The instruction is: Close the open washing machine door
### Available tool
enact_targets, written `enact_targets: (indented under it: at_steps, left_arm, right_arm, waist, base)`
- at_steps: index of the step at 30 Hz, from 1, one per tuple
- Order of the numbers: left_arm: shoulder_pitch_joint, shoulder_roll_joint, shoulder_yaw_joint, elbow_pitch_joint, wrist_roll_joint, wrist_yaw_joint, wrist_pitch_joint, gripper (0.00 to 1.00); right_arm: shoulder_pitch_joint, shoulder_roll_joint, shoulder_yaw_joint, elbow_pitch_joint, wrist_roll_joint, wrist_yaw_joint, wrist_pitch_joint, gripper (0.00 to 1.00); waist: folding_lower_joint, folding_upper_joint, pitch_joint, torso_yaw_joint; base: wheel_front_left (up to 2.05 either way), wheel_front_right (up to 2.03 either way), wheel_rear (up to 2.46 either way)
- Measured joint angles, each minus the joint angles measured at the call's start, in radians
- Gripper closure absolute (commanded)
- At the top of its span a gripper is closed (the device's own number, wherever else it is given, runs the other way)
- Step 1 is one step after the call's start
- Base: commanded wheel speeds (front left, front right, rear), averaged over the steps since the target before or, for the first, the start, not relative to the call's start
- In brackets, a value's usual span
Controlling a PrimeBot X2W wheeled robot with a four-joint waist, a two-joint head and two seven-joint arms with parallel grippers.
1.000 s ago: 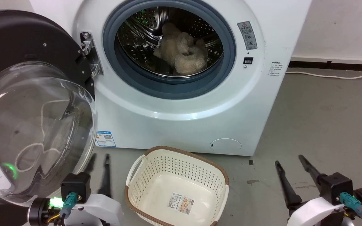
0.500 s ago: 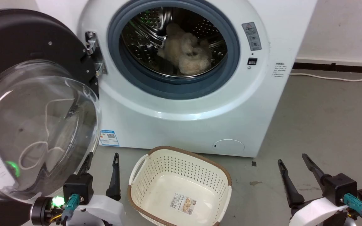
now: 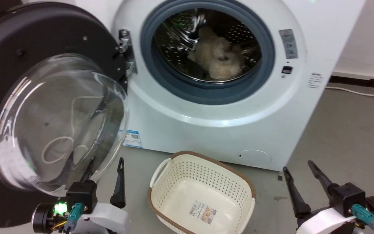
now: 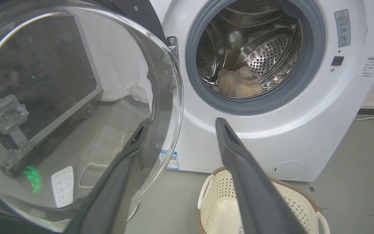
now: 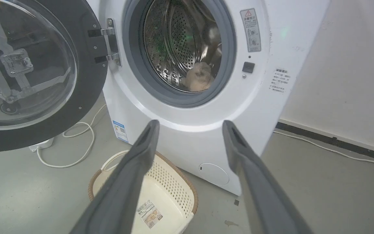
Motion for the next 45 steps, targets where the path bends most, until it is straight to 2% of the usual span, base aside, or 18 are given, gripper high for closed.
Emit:
enact_targets:
  at_steps: [18,45]
  left_arm:
    - [0.042,0.006,0.005,-0.027,-0.001,0.031,-0.037,0.0]
    - [0.076,0.015,0.005,-0.056,-0.009,0.053,-0.097,0.0]
  right_arm:
    - [-0.014,-0.013,0.076,0.025,0.014,0.0,-0.037,0.0]
    - [-0.034,-0.025,0.144,0.058,0.037,0.0,-0.097,0.0]
  waist:
    - [0.0,0.0,0.007,0.086]
    - [0.0,0.0,0.008,0.206]
  base:
    - [0.0,0.0,0.0]
    - [0.0,0.0,0.0]
